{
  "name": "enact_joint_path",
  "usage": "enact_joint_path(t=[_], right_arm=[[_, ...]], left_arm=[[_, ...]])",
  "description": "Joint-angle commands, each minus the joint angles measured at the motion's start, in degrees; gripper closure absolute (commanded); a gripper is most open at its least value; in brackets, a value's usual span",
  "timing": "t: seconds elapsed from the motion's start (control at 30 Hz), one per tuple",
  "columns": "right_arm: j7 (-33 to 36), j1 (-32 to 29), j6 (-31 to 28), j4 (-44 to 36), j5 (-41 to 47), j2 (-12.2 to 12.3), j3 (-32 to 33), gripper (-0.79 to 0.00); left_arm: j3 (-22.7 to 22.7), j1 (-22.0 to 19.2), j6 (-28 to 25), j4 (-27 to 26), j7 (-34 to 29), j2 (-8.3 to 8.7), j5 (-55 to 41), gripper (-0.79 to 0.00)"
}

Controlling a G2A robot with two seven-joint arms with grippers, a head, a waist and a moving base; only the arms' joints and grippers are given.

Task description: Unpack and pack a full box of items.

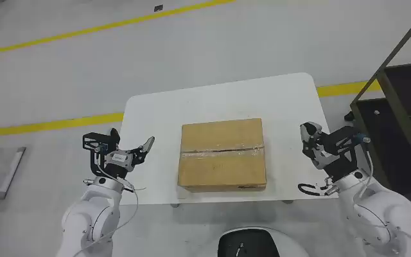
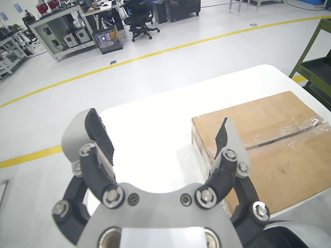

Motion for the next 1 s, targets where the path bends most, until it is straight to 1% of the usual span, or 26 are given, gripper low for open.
enact_joint_path(t=[0.0, 0.37, 0.47, 0.6, 0.8, 0.87, 0.93, 0.97], right_arm=[[0.0, 0.0, 0.0, 0.0, 0.0, 0.0, 0.0, 0.0], [0.0, 0.0, 0.0, 0.0, 0.0, 0.0, 0.0, 0.0], [-0.14, -0.17, -0.44, -0.11, -2.78, 0.15, -0.23, 0.0], [-0.56, -0.7, -0.69, 0.97, -2.88, 0.23, -0.12, 0.0], [-2.73, 0.07, -2.16, 7.22, -2.62, 0.35, -0.53, 0.0], [-2.71, 0.87, -4.16, 10.46, -3.16, 0.43, -1.75, 0.0], [-3.12, 2.12, -4.85, 13.58, -5.85, 0.51, -2.94, 0.0], [-3.44, 2.82, -5.32, 15.06, -5.82, 0.47, -3.85, 0.0]], left_arm=[[0.0, 0.0, 0.0, 0.0, 0.0, 0.0, 0.0, -0.785], [0.0, 0.0, 0.0, 0.0, 0.0, 0.0, 0.0, -0.785], [0.0, 0.0, 0.0, 0.0, 0.0, 0.0, 0.0, -0.785], [0.0, 0.0, 0.0, 0.0, 0.0, 0.0, 0.0, -0.785], [0.0, 0.0, 0.0, 0.0, 0.0, 0.0, 0.0, -0.785], [0.0, 0.0, 0.0, 0.0, 0.0, 0.0, 0.0, -0.785], [0.0, 0.0, 0.0, 0.0, 0.0, 0.0, 0.0, -0.785], [0.0, 0.0, 0.0, 0.0, 0.0, 0.0, 0.0, -0.785]])
